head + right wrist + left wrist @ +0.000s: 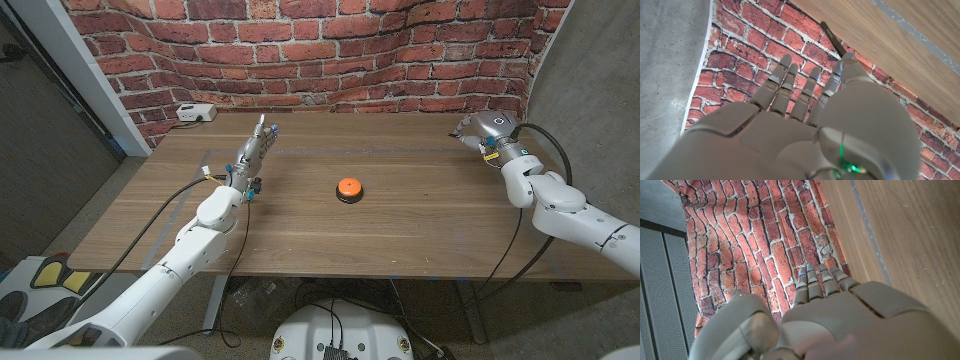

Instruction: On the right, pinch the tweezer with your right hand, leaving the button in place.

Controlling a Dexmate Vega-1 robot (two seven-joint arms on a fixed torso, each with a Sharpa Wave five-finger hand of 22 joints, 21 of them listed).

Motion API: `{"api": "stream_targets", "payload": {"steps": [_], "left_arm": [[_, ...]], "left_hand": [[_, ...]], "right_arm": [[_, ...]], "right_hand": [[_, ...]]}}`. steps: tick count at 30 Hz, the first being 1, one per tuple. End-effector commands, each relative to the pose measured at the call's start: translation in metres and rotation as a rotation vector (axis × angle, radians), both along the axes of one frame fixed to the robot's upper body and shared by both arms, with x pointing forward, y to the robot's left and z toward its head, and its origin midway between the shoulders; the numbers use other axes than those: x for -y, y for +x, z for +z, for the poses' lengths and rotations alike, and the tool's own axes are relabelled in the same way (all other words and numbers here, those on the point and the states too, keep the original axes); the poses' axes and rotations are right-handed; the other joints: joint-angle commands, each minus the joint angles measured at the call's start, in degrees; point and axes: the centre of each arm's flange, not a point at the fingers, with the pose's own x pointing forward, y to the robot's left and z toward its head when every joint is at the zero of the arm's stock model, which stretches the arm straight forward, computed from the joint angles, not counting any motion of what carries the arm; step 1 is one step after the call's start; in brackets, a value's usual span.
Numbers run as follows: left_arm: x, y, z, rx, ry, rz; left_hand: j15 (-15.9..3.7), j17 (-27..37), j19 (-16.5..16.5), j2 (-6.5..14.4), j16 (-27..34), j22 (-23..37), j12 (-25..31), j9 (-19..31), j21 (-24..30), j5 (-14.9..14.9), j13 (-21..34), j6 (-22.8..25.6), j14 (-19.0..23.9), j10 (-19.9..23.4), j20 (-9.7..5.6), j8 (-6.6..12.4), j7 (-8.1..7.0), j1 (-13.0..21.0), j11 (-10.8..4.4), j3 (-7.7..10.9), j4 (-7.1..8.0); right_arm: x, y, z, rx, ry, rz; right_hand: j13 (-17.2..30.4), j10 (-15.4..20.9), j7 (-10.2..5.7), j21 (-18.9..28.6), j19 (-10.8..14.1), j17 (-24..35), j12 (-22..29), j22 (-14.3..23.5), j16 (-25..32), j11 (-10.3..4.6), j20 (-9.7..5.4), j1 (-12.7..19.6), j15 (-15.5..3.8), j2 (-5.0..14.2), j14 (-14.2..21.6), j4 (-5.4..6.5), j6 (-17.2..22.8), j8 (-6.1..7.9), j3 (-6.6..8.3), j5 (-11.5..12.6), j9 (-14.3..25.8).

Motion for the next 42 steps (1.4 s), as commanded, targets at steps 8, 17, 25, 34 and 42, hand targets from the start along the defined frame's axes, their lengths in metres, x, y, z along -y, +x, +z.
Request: {"api": "stream_targets", "payload": {"steps": [8,17,25,34,42], "left_arm": [[-0.003,-0.002,-0.006,-0.008,-0.012,0.01],[-0.005,-0.001,-0.009,-0.017,-0.018,0.013],[-0.006,-0.001,-0.01,-0.019,-0.022,0.016],[-0.007,-0.003,-0.011,-0.017,-0.025,0.024],[-0.004,-0.003,-0.009,-0.013,-0.02,0.016]], "left_hand": [[-0.02,0.19,0.14,-0.12,0.03,0.32,-0.22,0.28,-0.16,0.03,0.21,0.46,0.59,0.18,0.22,-0.13,0.1,0.25,-0.08,-0.55,0.01],[-0.01,0.19,0.11,-0.09,0.04,0.32,-0.19,0.28,-0.17,0.02,0.21,0.42,0.6,0.26,0.23,-0.14,0.08,0.27,-0.2,-0.63,0.01],[-0.02,0.19,0.18,-0.05,0.03,0.32,-0.2,0.29,-0.13,0.03,0.21,0.43,0.58,0.24,0.17,-0.14,-0.02,0.3,-0.1,-0.71,0.02],[-0.01,0.19,0.13,-0.02,0.03,0.32,-0.2,0.29,-0.15,0.03,0.21,0.45,0.56,0.23,0.16,-0.14,0.0,0.33,-0.04,-0.79,0.03],[0.01,0.19,0.13,0.02,0.03,0.32,-0.22,0.29,-0.15,0.02,0.21,0.48,0.57,0.19,0.2,-0.13,0.04,0.36,-0.13,-0.86,0.03]], "right_arm": [[0.0,0.032,-0.01,-0.137,-0.08,-0.06],[0.001,0.053,-0.023,-0.219,-0.105,-0.087],[0.003,0.067,-0.027,-0.271,-0.122,-0.12],[0.007,0.075,-0.032,-0.277,-0.142,-0.147],[0.008,0.081,-0.039,-0.274,-0.155,-0.176]], "right_hand": [[0.14,0.19,0.05,0.6,-0.23,0.05,-0.21,0.21,-0.01,-0.1,-2.78,-0.53,-4.0,0.25,0.04,0.29,0.18,-0.02,0.14,0.01,0.17],[0.14,0.22,0.05,0.63,-0.21,0.06,-0.21,0.2,-0.02,-0.04,-2.78,-0.62,-4.05,0.29,0.03,0.33,0.24,-0.09,0.15,0.01,0.15],[0.14,0.3,0.05,0.63,-0.23,0.06,-0.2,0.2,-0.02,-0.06,-2.76,-0.68,-4.04,0.35,0.0,0.35,0.26,-0.15,0.17,0.02,0.14],[0.14,0.14,0.06,0.64,-0.27,0.07,-0.29,0.2,-0.04,0.02,-2.71,-0.75,-3.97,0.37,-0.06,0.36,0.16,-0.27,0.18,0.02,0.12],[0.15,-0.25,0.08,0.67,-0.25,0.09,-0.47,0.2,-0.04,0.19,-2.66,-1.02,-3.94,0.37,-0.08,0.48,-0.08,-0.48,0.11,0.0,0.1]]}}
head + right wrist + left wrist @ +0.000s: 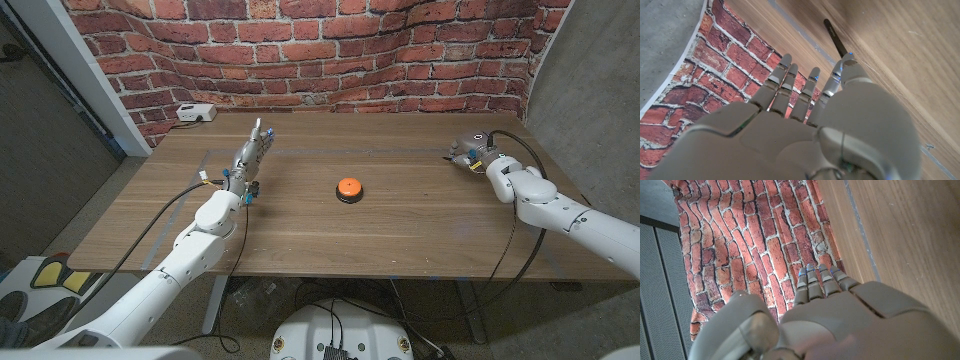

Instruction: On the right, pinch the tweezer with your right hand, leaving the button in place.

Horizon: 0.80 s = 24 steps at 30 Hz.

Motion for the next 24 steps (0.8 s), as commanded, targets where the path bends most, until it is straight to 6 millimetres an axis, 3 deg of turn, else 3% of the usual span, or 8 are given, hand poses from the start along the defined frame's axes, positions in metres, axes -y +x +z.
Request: {"api": "stream_targets", "payload": {"steps": [1,18,24], "left_arm": [[0.002,-0.0009,0.0019,0.004,0.004,-0.004],[0.002,-0.0017,0.0047,0.005,0.005,-0.001],[0.0017,-0.0018,0.005,0.006,0.005,0.002]], "left_hand": [[0.0,0.19,0.14,0.03,0.03,0.32,-0.21,0.29,-0.14,0.02,0.21,0.49,0.56,0.21,0.19,-0.12,0.05,0.37,-0.06,-0.39,0.04],[0.03,0.19,0.13,0.07,0.03,0.32,-0.21,0.29,-0.14,0.02,0.21,0.51,0.57,0.21,0.2,-0.12,0.01,0.41,-0.03,-0.53,0.04],[0.06,0.19,0.08,0.1,0.04,0.32,-0.21,0.29,-0.16,0.02,0.21,0.51,0.6,0.21,0.23,-0.12,-0.01,0.44,-0.12,-0.59,0.05]], "right_arm": [[0.0036,0.0114,-0.0089,-0.008,-0.033,-0.046],[0.0087,0.0177,-0.0158,-0.023,-0.036,-0.075],[0.0083,0.0167,-0.0139,-0.025,-0.037,-0.074]], "right_hand": [[0.15,-0.24,0.08,0.21,-0.26,0.09,-0.19,0.2,-0.04,0.19,-2.67,-0.56,-3.91,-0.11,-0.1,0.48,-0.07,-0.15,0.11,-0.01,0.1],[0.17,-0.87,0.13,0.15,-0.54,0.09,-0.47,0.18,-0.16,0.43,-2.5,-1.28,-3.62,-0.57,-0.5,0.6,-1.45,-1.0,-0.21,-0.02,0.03],[0.21,-1.73,0.17,-0.02,-1.02,0.14,-0.76,0.14,-0.19,0.89,-2.25,-2.9,-3.36,-1.59,-0.98,1.03,-3.31,-2.14,-1.05,-0.11,-0.1]]}}
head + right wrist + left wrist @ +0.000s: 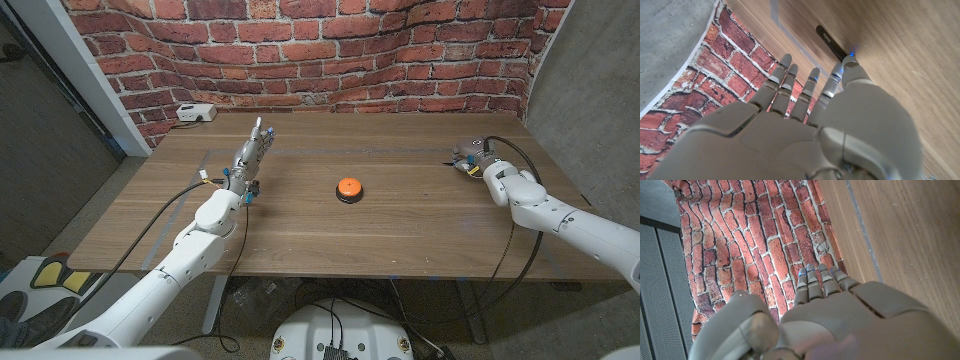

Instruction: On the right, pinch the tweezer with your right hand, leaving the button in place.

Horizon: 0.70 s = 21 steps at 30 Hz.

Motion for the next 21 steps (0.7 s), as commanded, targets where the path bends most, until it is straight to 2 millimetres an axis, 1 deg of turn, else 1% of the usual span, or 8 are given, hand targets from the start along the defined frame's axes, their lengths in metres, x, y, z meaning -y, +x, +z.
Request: {"api": "stream_targets", "payload": {"steps": [1,6,12,13,16,18,19,21], "left_arm": [[-0.0001,-0.0002,0.0023,0.003,-0.001,0.003],[-0.0002,0.0003,0.0024,0.002,-0.002,0.003],[0.0001,0.0011,0.0036,0.003,-0.002,0.003],[0.0002,0.0014,0.0037,0.003,-0.001,0.003],[0.0005,0.0022,0.0036,0.002,-0.003,0.002],[0.0007,0.0028,0.0033,0.002,-0.004,0.001],[0.0008,0.0032,0.0033,0.001,-0.004,0.001],[0.0009,0.0035,0.0034,0.0,-0.003,0.001]], "left_hand": [[0.06,0.19,0.08,0.11,0.05,0.32,-0.21,0.29,-0.15,0.03,0.21,0.54,0.61,0.23,0.25,-0.12,-0.01,0.44,-0.1,-0.43,-0.12],[0.03,0.19,0.08,0.13,0.04,0.32,-0.2,0.29,-0.15,0.03,0.21,0.51,0.6,0.24,0.24,-0.13,0.0,0.46,-0.03,-0.46,-0.12],[0.01,0.19,0.06,0.16,0.04,0.32,-0.21,0.29,-0.15,0.03,0.21,0.59,0.58,0.22,0.28,-0.1,0.06,0.48,0.05,-0.51,-0.12],[-0.02,0.19,0.06,0.16,0.03,0.32,-0.21,0.29,-0.16,0.03,0.21,0.6,0.57,0.22,0.28,-0.1,0.07,0.48,0.04,-0.51,-0.12],[-0.07,0.19,0.07,0.18,0.04,0.32,-0.19,0.29,-0.15,0.03,0.21,0.61,0.58,0.28,0.27,-0.1,0.04,0.5,-0.06,-0.53,-0.12],[-0.06,0.19,0.06,0.19,0.03,0.32,-0.2,0.29,-0.15,0.03,0.21,0.62,0.58,0.25,0.28,-0.09,0.0,0.51,-0.06,-0.55,-0.11],[-0.06,0.19,0.07,0.2,0.04,0.32,-0.2,0.29,-0.15,0.03,0.21,0.63,0.59,0.26,0.28,-0.09,0.02,0.51,-0.1,-0.56,-0.11],[-0.04,0.19,0.08,0.21,0.04,0.32,-0.18,0.29,-0.15,0.03,0.21,0.63,0.6,0.29,0.26,-0.09,0.01,0.52,-0.12,-0.57,-0.11]], "right_arm": [[0.0011,0.0005,0.0004,-0.007,-0.002,-0.006],[0.0011,-0.0011,0.0023,-0.016,-0.005,-0.004],[0.0017,-0.0034,0.0047,-0.026,-0.008,-0.006],[0.0018,-0.0037,0.0051,-0.027,-0.01,-0.006],[0.0023,-0.0043,0.0064,-0.029,-0.007,-0.01],[0.0025,-0.0048,0.0072,-0.029,-0.009,-0.011],[0.0025,-0.0054,0.0081,-0.03,-0.009,-0.013],[0.0024,-0.0059,0.0085,-0.028,-0.009,-0.014]], "right_hand": [[0.22,-0.72,-0.13,-0.08,-0.51,0.16,-0.15,0.13,-0.21,0.14,-2.2,-1.53,-3.06,-0.54,-0.46,0.53,-1.42,-0.95,-0.63,-0.12,0.02],[0.25,-1.97,0.1,-0.32,-1.12,0.2,-0.53,0.09,-0.39,0.59,-1.9,-2.73,-2.7,-1.14,-1.45,0.8,-3.35,-2.13,-1.1,-0.03,-0.11],[0.36,-3.6,0.12,-1.01,-2.78,0.26,-0.74,0.01,-0.51,1.26,-0.97,-4.7,-1.89,-2.14,-3.16,1.16,-7.46,-4.28,-1.85,0.22,-0.13],[0.39,-4.2,0.09,-1.14,-3.06,0.28,-0.82,0.0,-0.47,1.84,-0.82,-5.16,-1.74,-2.25,-3.53,1.26,-8.29,-4.68,-1.97,0.3,-0.09],[0.44,-5.03,0.46,-1.43,-3.71,0.29,-0.9,-0.03,-0.45,2.15,-0.56,-5.98,-1.33,-2.74,-4.15,1.36,-10.08,-5.43,-2.31,0.44,-0.04],[0.48,-6.06,0.74,-1.7,-4.33,0.3,-1.03,-0.06,-0.59,2.65,-0.29,-6.62,-0.83,-3.02,-5.2,1.43,-11.68,-6.01,-2.49,0.72,0.02],[0.51,-6.81,1.16,-1.99,-4.99,0.31,-1.1,-0.08,-0.57,3.3,0.03,-7.15,-0.27,-3.21,-5.71,1.53,-13.13,-6.47,-2.64,0.89,0.07],[0.54,-7.54,1.38,-2.16,-5.39,0.32,-1.18,-0.1,-0.66,3.64,0.21,-7.56,0.13,-3.32,-6.44,1.6,-14.52,-6.85,-2.74,1.03,0.13]]}}
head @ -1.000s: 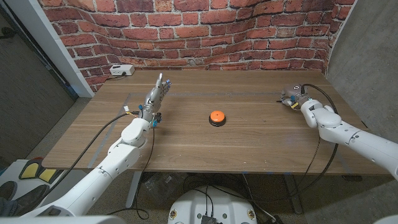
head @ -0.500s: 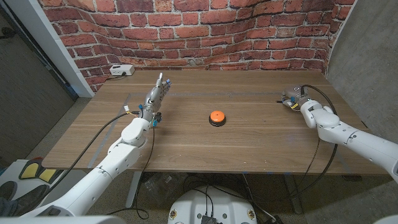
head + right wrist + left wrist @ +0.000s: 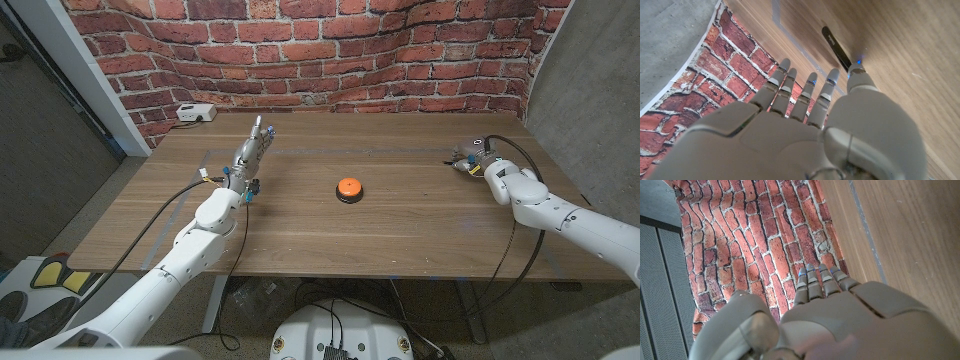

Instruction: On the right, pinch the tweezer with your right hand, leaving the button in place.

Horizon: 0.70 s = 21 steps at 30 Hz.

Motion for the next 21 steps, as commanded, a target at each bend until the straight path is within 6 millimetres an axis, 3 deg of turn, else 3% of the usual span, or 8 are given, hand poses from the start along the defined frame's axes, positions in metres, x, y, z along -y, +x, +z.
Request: {"api": "stream_targets", "payload": {"steps": [1,8,16,19,21], "left_arm": [[0.001,0.003,0.0,-0.005,0.0,-0.002],[0.001,0.006,0.003,-0.006,0.01,-0.005],[0.001,0.009,0.005,-0.004,0.022,-0.015],[0.001,0.009,0.007,-0.002,0.025,-0.015],[0.0,0.01,0.008,-0.001,0.028,-0.016]], "left_hand": [[-0.01,0.19,0.1,0.06,0.04,0.32,-0.19,0.29,-0.14,0.03,0.21,0.63,0.59,0.29,0.25,-0.09,0.0,0.37,-0.13,-0.42,0.07],[-0.02,0.19,0.18,0.1,0.04,0.32,-0.21,0.29,-0.1,0.03,0.21,0.63,0.6,0.24,0.18,-0.09,0.07,0.41,-0.13,-0.48,0.07],[-0.02,0.19,0.09,0.14,0.05,0.32,-0.22,0.29,-0.14,0.03,0.21,0.58,0.63,0.21,0.21,-0.12,-0.06,0.44,-0.14,-0.54,0.07],[0.0,0.19,0.06,0.14,0.05,0.32,-0.22,0.29,-0.15,0.03,0.21,0.58,0.61,0.21,0.24,-0.12,-0.04,0.45,-0.14,-0.57,0.07],[-0.01,0.19,0.09,0.14,0.04,0.32,-0.22,0.29,-0.14,0.03,0.21,0.6,0.6,0.2,0.21,-0.12,-0.03,0.45,-0.12,-0.58,0.07]], "right_arm": [[0.001,-0.004,0.006,-0.001,0.003,-0.009],[0.001,-0.012,0.01,0.039,0.032,-0.001],[-0.009,-0.027,0.012,0.146,0.084,0.047],[-0.011,-0.033,0.014,0.187,0.131,0.079],[-0.013,-0.038,0.016,0.22,0.164,0.099]], "right_hand": [[0.2,-1.57,0.66,-0.48,-1.23,0.2,-0.11,0.03,-0.2,0.78,-0.04,-1.3,0.13,-0.05,-1.38,0.2,-2.78,-0.75,-0.4,0.64,0.25],[0.24,-2.05,0.2,-0.7,-1.75,0.24,0.0,0.02,-0.08,1.03,0.25,-2.34,0.66,-0.23,-1.81,0.56,-3.31,-0.69,-0.72,0.78,0.31],[0.31,-1.74,0.41,-0.76,-1.9,0.4,0.6,0.06,0.37,1.33,0.63,-6.11,0.9,0.5,-1.79,2.51,-2.62,0.0,-1.58,0.76,0.52],[0.36,-1.15,0.7,-0.75,-1.89,0.54,1.08,0.09,0.67,1.52,0.77,-9.25,1.19,2.03,-1.51,4.36,-1.96,0.42,-1.96,0.63,0.66],[0.34,0.56,0.3,-0.72,-1.74,0.49,1.84,0.06,0.93,0.8,0.92,-10.34,1.09,2.9,-0.67,4.89,-0.23,1.09,-1.87,0.49,0.65]]}}
